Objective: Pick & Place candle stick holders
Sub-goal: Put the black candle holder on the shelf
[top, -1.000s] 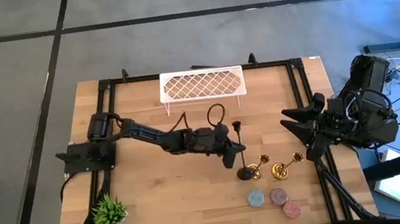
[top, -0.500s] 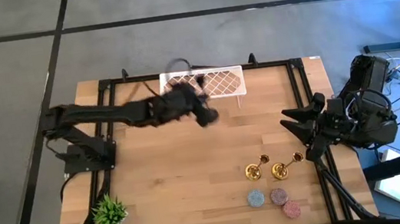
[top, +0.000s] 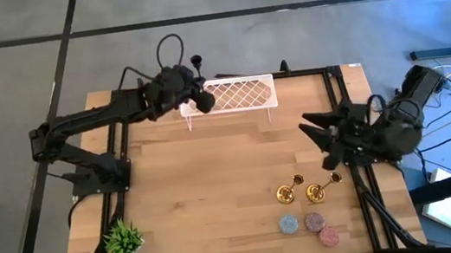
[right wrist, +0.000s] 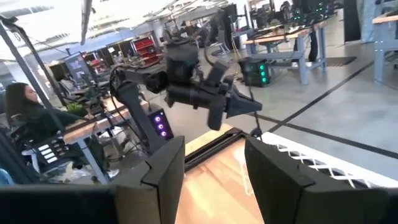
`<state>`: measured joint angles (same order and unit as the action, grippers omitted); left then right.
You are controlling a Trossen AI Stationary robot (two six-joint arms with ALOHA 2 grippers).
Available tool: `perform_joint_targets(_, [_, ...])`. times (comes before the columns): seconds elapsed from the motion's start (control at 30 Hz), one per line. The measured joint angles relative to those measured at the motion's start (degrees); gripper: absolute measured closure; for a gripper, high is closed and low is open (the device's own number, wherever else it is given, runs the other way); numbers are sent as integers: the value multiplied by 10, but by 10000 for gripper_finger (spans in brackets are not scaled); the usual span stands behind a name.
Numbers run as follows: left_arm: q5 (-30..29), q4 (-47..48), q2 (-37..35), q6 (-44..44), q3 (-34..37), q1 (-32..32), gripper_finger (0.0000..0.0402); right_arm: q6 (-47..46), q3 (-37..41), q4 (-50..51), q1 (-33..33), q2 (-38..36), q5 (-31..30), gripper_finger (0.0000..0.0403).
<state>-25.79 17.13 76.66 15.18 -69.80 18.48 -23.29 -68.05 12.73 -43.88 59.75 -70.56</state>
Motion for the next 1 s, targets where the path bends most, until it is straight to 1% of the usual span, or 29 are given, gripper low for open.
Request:
perform_joint_targets(0.13, [54, -1, 0, -10, 0, 40, 390, 61, 0, -59, 64, 1, 81, 231])
perform_joint_targets(0.23, [92, 2, -6, -26, 0, 65, 390, 105, 0, -104, 107, 8, 116, 232])
perform_joint_targets(0.37, [134, 8, -22, -54, 0, 95, 390, 118, 0, -128, 145, 24, 125, 232])
perform_joint_targets(0.5, [150, 20, -38, -78, 1, 115, 390, 115, 0, -135, 168, 49, 130, 232])
perform_joint_targets(0.57, [170, 4, -53, -78, 18, 122, 390, 113, 0, -146, 177, 60, 131, 232])
perform_joint_targets(0.63, [180, -22, -71, -73, 47, 125, 390, 117, 0, -155, 189, 64, 147, 232])
perform_joint_targets(0.73, [183, -72, -106, -53, 109, 125, 390, 121, 0, -161, 206, 67, 167, 232])
perform_joint_targets(0.83, [180, -109, -143, -40, 162, 124, 390, 122, 0, -162, 222, 67, 168, 232])
perform_joint_targets(0.9, [181, -127, -159, -40, 179, 123, 390, 122, 0, -164, 229, 67, 171, 232])
perform_joint_targets(1.0, [191, -123, -163, -59, 182, 124, 390, 122, 0, -164, 241, 67, 189, 232])
